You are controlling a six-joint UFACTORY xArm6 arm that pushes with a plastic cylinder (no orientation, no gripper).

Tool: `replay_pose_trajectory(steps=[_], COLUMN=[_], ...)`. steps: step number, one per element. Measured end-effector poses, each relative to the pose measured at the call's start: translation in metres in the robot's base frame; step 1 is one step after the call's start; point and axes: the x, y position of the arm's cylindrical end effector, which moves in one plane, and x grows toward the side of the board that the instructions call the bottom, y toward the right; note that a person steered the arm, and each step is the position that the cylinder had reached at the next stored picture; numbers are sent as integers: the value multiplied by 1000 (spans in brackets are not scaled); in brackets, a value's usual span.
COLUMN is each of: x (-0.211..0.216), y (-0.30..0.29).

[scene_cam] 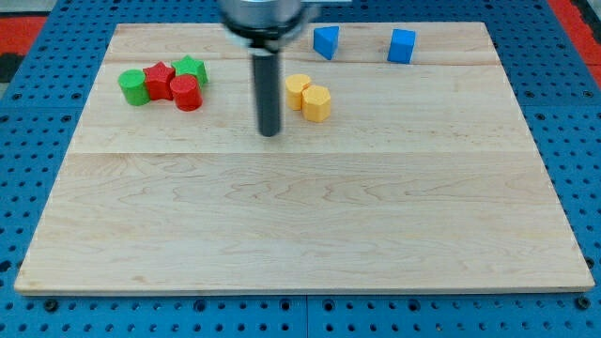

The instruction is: Push the green circle towards top left

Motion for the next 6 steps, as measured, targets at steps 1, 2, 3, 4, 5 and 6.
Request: replay_pose_trajectory(steps=[1, 2, 3, 4, 5, 6], x=[-3, -16, -50, -74, -92, -101], y=[-84, -143, -155, -166, -181, -193])
